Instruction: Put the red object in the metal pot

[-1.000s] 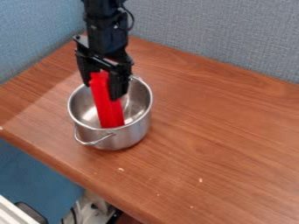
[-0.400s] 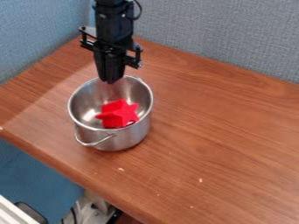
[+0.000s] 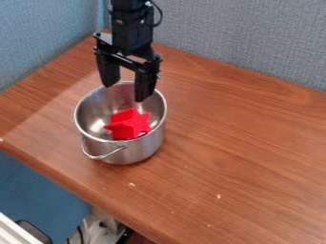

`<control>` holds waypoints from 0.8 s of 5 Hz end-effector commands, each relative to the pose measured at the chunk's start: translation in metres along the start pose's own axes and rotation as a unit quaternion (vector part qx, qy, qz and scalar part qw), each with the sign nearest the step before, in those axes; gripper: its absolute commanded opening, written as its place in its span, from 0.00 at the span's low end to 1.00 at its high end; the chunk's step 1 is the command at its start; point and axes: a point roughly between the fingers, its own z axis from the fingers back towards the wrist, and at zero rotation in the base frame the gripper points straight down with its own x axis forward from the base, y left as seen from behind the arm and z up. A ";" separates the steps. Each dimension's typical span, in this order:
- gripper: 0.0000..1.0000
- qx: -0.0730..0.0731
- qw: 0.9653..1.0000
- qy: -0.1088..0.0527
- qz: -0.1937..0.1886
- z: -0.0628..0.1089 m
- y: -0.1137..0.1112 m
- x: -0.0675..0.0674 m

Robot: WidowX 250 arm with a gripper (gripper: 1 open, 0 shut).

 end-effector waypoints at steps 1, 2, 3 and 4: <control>1.00 0.016 1.000 -0.025 -0.007 0.015 -0.001 -0.005; 1.00 0.018 1.000 -0.025 0.001 0.006 -0.012 -0.008; 1.00 0.021 0.999 -0.022 0.010 -0.007 -0.024 -0.008; 1.00 0.022 0.999 -0.018 0.021 -0.019 -0.033 -0.009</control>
